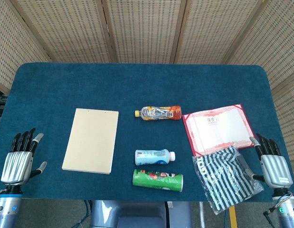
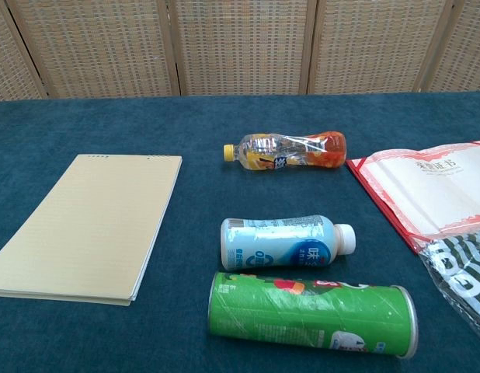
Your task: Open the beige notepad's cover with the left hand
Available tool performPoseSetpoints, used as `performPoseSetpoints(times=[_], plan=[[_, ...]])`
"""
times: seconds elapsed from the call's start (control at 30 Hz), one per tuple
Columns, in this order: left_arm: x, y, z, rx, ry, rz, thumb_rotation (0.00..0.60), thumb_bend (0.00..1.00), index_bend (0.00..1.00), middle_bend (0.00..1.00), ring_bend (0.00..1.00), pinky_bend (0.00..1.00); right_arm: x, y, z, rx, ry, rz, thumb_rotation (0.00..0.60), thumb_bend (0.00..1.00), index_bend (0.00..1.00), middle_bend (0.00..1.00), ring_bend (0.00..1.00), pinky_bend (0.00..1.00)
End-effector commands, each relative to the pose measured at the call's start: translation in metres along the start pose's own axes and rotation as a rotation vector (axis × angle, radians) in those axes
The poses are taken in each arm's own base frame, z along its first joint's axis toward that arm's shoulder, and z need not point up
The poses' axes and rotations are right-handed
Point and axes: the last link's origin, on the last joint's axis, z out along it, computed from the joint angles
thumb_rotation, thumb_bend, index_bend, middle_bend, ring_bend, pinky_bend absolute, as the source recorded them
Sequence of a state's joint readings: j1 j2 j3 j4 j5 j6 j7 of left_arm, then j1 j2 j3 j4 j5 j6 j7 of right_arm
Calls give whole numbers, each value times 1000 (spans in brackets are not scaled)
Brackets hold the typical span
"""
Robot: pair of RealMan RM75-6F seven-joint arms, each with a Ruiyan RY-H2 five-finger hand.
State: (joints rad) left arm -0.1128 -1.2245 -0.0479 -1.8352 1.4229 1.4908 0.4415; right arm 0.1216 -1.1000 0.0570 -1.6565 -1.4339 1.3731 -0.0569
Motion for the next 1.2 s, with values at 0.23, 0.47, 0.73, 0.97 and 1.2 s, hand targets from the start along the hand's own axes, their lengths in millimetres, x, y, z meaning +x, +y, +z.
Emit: performPoseSetpoints(times=[0.23,0.47,0.73,0.97,1.2], plan=[[0,0,-1,-3,-1,-1,600,250,0,0,0,0,2,0,-2,2,10,5,600,208,27,0,0,0],[0,1,0,-10,-2,-7,600,251,0,0,0,0,2,0,-1,-1,11,5,600,208,27,0,0,0],[-1,1,1,-13,-6,-5,600,251,0,0,0,0,1,0,0,-1,5,1,600,208,27,0,0,0],[-3,4,0,-21,-12,-2,600,251,0,0,0,0,2,1,-1,-3,9,7,600,208,27,0,0,0],[-6,8,-1,-38,-18,-1,600,250,0,0,0,0,2,1,-1,-4,4,11,600,208,27,0,0,0]])
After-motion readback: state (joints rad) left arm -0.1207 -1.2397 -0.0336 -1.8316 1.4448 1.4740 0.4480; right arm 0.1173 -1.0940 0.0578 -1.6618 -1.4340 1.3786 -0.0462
